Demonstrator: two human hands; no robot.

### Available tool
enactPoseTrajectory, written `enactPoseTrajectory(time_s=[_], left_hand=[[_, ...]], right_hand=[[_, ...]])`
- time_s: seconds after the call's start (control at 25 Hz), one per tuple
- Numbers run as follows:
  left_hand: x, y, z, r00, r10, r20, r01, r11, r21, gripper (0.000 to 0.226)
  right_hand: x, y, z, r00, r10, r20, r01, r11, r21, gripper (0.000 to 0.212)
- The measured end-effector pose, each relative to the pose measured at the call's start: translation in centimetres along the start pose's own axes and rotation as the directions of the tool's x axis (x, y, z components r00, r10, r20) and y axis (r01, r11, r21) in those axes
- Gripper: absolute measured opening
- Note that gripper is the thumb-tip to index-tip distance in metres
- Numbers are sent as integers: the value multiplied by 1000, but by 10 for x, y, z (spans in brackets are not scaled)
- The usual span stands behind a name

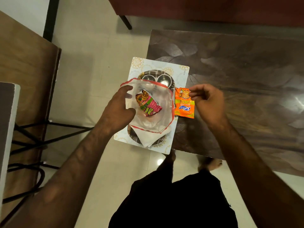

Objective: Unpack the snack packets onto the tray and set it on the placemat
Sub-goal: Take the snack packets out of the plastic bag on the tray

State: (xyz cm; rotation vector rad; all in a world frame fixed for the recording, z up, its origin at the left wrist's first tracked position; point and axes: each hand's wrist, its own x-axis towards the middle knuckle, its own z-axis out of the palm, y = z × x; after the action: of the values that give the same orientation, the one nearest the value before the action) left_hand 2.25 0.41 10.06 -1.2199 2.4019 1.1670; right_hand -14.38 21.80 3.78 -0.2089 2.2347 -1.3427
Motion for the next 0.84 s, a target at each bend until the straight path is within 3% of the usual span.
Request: enactPoseTrajectory(time_s=[0.12,0.2,0.28,0.4,0.48,0.56,0.72,0.8,0.84], left_hand=[[-2,3,0,999,1,34,-1,1000,-11,75],[-4,4,-1,999,5,50,-4,1000,-22,76],[-7,5,-1,998,16,57,-16,1000,-11,78],[-11,2,-5,998,27,64,-31,998,51,81],[-13,1,-9,997,8,72,-13,997,76,84],[-16,-1,-14,997,4,76,-11,996,88,87],[-17,-11,-17,995,31,100,-45,988,146,87],[-13,-17,-16,994,16,106,-34,986,166,87],[-12,-19,-15,994,11,111,-29,986,166,88]], right_hand=[[-28,-69,0,963,-190,192,198,980,-23,44],[-38,-103,19,907,-213,363,281,949,-146,42],[-40,-118,50,841,-162,516,398,831,-388,41],[-30,-115,104,754,90,651,423,692,-585,44],[-14,-103,133,728,201,655,424,619,-661,47],[2,-86,157,752,274,600,380,563,-734,47],[16,-57,191,836,410,364,56,597,-800,69],[13,-49,201,859,431,276,-29,580,-814,75],[11,-50,202,856,435,280,-32,585,-810,68]])
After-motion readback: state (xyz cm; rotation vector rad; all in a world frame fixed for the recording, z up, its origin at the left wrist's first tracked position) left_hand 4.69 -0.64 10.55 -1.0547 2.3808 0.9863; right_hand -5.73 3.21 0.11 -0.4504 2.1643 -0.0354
